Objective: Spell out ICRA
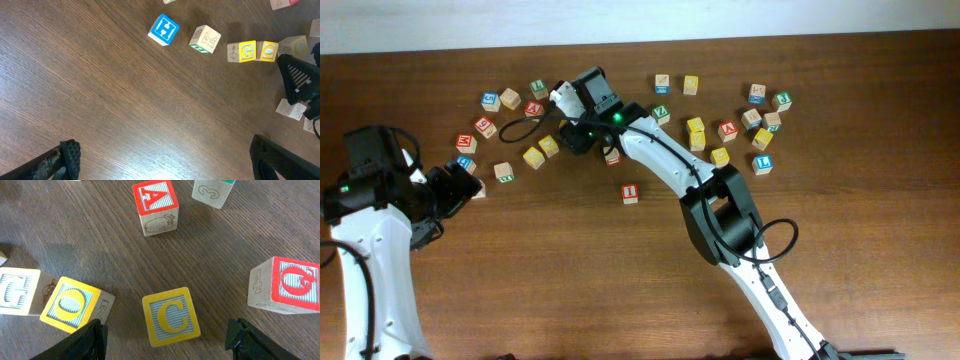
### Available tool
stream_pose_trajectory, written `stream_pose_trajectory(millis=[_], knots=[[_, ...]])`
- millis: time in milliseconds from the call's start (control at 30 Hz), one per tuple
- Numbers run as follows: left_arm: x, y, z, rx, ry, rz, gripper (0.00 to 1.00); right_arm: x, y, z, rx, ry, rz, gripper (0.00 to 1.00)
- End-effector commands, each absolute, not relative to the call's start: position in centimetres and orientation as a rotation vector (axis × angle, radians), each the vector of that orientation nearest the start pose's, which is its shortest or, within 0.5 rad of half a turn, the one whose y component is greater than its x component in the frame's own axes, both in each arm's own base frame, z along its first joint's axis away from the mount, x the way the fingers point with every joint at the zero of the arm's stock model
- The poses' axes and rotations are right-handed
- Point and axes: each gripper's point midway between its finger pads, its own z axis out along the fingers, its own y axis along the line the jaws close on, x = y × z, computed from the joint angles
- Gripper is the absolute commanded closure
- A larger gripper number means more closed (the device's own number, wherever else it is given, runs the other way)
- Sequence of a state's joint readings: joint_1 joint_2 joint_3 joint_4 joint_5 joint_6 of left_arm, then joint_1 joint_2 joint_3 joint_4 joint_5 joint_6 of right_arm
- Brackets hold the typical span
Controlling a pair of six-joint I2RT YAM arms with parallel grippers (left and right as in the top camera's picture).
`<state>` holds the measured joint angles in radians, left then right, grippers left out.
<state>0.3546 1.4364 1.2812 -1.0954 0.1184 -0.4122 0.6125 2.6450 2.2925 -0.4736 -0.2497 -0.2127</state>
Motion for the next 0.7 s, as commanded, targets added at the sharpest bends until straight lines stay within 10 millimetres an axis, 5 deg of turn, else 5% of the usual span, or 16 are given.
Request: stream_pose_trajectory(millis=[0,367,667], knots=[[30.3,9.2,16.8,-1.012,2.62,-0.162,0.01,51.8,42.5,2.5,-1.09,2.155,0.499,0.32],[30.3,9.2,16.8,-1.013,2.62,-0.162,0.01,51.6,42.5,-0.3,-1.097,2.188,0.5,0.36],[30.3,9.2,16.8,-1.012,2.62,-0.161,0.01,51.8,42.5,-0.5,-1.085,2.186,0.503,0.64]])
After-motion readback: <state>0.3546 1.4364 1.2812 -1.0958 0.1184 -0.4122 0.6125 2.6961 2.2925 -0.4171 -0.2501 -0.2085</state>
